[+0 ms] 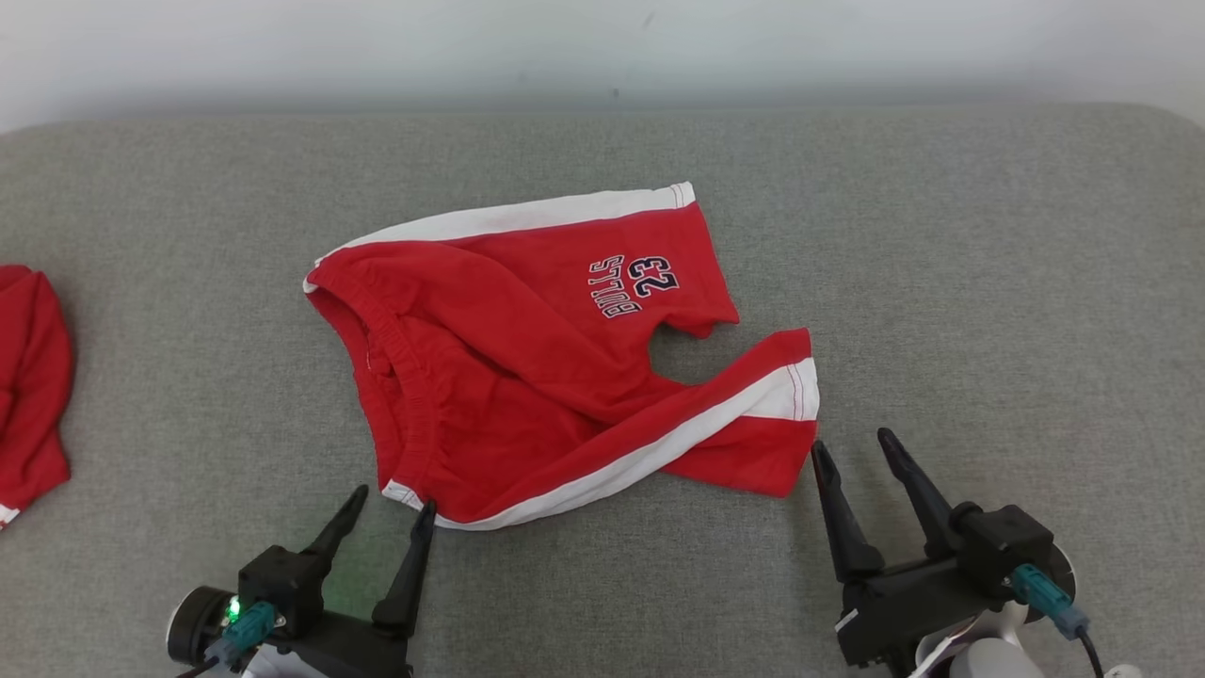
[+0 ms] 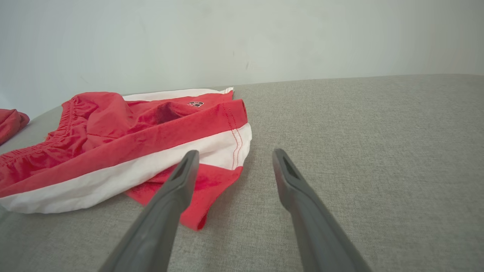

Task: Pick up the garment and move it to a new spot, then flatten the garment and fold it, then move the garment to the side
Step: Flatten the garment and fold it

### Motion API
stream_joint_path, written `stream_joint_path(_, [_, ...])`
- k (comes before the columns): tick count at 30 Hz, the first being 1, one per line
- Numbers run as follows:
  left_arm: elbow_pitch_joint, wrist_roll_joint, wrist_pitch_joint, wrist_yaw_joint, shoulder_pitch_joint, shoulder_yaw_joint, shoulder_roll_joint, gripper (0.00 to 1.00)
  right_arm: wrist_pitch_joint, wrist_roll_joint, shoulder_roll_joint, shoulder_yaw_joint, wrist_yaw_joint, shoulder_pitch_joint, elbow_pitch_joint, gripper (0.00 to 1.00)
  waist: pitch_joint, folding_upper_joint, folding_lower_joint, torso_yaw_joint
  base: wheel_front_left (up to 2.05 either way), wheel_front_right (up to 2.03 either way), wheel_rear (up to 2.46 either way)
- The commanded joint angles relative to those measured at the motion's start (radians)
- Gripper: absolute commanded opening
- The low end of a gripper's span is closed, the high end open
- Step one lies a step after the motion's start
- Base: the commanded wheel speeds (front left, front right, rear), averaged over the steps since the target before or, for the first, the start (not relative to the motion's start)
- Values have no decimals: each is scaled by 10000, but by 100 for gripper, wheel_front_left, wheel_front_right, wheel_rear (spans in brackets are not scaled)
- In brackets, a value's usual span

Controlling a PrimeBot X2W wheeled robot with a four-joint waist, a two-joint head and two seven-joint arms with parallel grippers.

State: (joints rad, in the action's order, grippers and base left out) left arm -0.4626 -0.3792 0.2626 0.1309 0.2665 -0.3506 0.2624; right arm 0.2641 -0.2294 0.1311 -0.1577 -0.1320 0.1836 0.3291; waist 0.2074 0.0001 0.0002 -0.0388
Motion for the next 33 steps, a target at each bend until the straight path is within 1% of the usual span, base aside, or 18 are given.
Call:
stream_joint_path(1, [39, -289, 33, -13, 133, -230, 168, 100, -1, -69, 101, -12, 27, 89, -61, 100, 71, -1, -2, 41, 0, 0, 0])
stream_joint_path(8, [85, -1599, 33, -11, 851, -1767, 1282, 100, -1, -140, 426, -27, 27, 381, -110, 100, 289, -1, -2, 72, 0, 0, 0])
stream_joint_path(12, [163, -2166, 33, -12, 1152, -2408, 1666, 100, -1, -137, 338, -109, 27, 315, -96, 100, 354, -1, -2, 53, 0, 0, 0])
stream_joint_path(13, [163, -2166, 33, -12, 1152, -2408, 1666, 100, -1, -137, 338, -109, 27, 315, -96, 100, 354, -1, -2, 53, 0, 0, 0])
stream_joint_path(14, [212, -2417, 33, -11, 1296, -2759, 1826, 100, -1, -147, 320, -155, 27, 282, -84, 100, 387, -1, -2, 39, 0, 0, 0])
stream_joint_path(17, [337, -2863, 33, -10, 1531, -3110, 2078, 100, -1, -137, 318, -197, 27, 286, -84, 100, 428, -1, -2, 17, 0, 0, 0])
stream_joint_path(18, [390, -3054, 33, -10, 1546, -3313, 2123, 100, -1, -129, 315, -207, 27, 298, -86, 100, 438, -1, -2, 4, 0, 0, 0])
stream_joint_path(19, [390, -3054, 33, -10, 1546, -3313, 2123, 100, -1, -129, 315, -207, 27, 298, -86, 100, 438, -1, -2, 4, 0, 0, 0])
stream_joint_path(22, [426, -3460, 33, -10, 1722, -3756, 2376, 99, -1, -161, 390, -198, 27, 380, -76, 100, 461, -1, -2, -29, 0, 0, 0])
stream_joint_path(23, [440, -3542, 33, -10, 1743, -3869, 2414, 81, -1, -169, 396, -187, 27, 398, -77, 100, 464, -1, -2, -34, 0, 0, 0])
stream_joint_path(24, [449, -3644, 33, -10, 1765, -3950, 2451, 50, -1, -171, 403, -174, 27, 410, -82, 100, 465, -1, -2, -34, 0, 0, 0])
stream_joint_path(25, [450, -3734, 33, -10, 1770, -4017, 2489, 46, -1, -169, 408, -160, 27, 413, -87, 100, 464, -1, -2, -36, 0, 0, 0])
stream_joint_path(26, [458, -3808, 33, -10, 1781, -4082, 2519, 39, -1, -166, 410, -151, 27, 411, -96, 100, 466, -1, -2, -35, 0, 0, 0])
stream_joint_path(30, [466, -4008, 33, -10, 1748, -4304, 2648, 38, -1, -146, 406, -131, 27, 366, -103, 100, 444, -1, -2, 5, 0, 0, 0])
stream_joint_path(31, [472, -4042, 33, -10, 1747, -4379, 2667, 35, -1, -136, 395, -133, 27, 354, -104, 100, 437, -1, -2, 13, 0, 0, 0])
stream_joint_path(32, [479, -4097, 33, -10, 1755, -4446, 2679, 28, -1, -121, 383, -139, 27, 343, -109, 100, 428, -1, -2, 26, 0, 0, 0])
stream_joint_path(33, [482, -4137, 33, -10, 1771, -4527, 2700, 18, -1, -112, 371, -140, 27, 336, -113, 100, 416, -1, -2, 37, 0, 0, 0])
